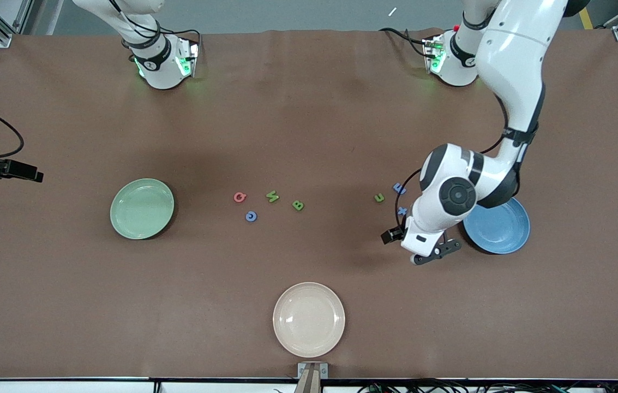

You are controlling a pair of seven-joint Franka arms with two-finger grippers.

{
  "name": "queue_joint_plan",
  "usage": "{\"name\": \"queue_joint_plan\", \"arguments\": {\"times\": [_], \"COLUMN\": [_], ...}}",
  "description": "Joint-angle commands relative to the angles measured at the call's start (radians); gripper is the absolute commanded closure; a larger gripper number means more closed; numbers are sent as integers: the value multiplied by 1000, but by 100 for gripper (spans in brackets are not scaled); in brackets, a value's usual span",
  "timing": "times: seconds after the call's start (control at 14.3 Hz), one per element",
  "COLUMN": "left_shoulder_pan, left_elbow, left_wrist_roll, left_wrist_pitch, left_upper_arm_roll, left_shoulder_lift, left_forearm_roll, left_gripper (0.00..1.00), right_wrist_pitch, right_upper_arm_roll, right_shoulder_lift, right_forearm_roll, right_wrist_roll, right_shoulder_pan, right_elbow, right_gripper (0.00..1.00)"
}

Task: Sort upper and lower case letters into plates
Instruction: 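Grasp the green lowercase q with the left gripper while the right gripper reaches letters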

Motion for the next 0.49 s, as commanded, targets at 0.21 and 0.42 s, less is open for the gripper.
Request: {"name": "queue_joint_plan", "arguments": {"times": [0.21, 0.42], "left_shoulder_pan": [-22, -22], "left_elbow": [26, 21], "left_wrist_roll": [-301, -302], "left_wrist_pitch": [76, 77], "left_upper_arm_roll": [7, 7], "left_shoulder_lift": [63, 77], "left_forearm_roll": [78, 80], "left_gripper": [0, 8], "right_wrist_pitch": [-31, 10], "right_upper_arm_roll": [12, 12], "right_shoulder_lift": [-8, -8], "right_forearm_roll": [102, 124], "right_wrist_roll": [279, 414], "right_shoulder_pan": [87, 180], "right_elbow": [7, -3], "right_gripper": [0, 0]}}
